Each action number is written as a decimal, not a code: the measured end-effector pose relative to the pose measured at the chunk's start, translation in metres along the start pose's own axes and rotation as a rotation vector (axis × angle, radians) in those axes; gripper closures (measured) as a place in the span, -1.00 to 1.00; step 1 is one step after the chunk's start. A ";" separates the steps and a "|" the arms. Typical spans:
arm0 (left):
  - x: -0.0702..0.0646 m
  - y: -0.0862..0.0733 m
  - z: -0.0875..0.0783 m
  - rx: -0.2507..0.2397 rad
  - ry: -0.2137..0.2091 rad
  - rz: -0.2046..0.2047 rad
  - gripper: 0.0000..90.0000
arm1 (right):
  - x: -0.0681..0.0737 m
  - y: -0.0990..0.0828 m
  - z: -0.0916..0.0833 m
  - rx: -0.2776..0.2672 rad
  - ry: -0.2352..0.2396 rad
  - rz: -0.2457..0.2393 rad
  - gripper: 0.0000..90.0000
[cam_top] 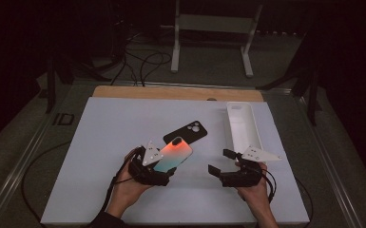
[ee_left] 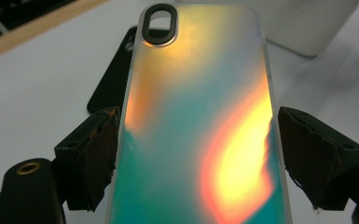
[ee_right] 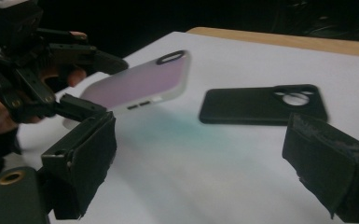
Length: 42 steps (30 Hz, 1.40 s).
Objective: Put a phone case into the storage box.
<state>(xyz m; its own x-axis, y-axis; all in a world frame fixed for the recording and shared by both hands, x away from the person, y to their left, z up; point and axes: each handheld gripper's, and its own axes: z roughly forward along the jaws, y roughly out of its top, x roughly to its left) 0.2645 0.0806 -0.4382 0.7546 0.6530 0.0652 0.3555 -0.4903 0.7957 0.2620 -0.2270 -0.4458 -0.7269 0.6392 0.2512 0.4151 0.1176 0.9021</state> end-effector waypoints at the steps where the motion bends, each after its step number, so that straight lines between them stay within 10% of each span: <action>1: -0.002 0.002 0.000 -0.010 -0.006 0.005 -0.63 | 0.002 0.004 0.003 0.004 0.031 0.025 -0.79; 18: -0.015 0.018 -0.004 -0.065 -0.044 0.057 -0.63 | 0.013 0.021 0.031 0.042 0.140 0.119 -0.61; 42: -0.023 0.015 0.005 -0.075 -0.050 0.061 -0.63 | 0.016 0.029 0.050 0.054 0.151 0.222 0.46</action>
<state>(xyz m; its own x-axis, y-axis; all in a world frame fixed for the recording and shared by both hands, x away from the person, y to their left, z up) 0.2553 0.0553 -0.4309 0.8008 0.5927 0.0860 0.2673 -0.4823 0.8342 0.2894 -0.1754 -0.4335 -0.6860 0.5341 0.4941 0.5992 0.0296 0.8001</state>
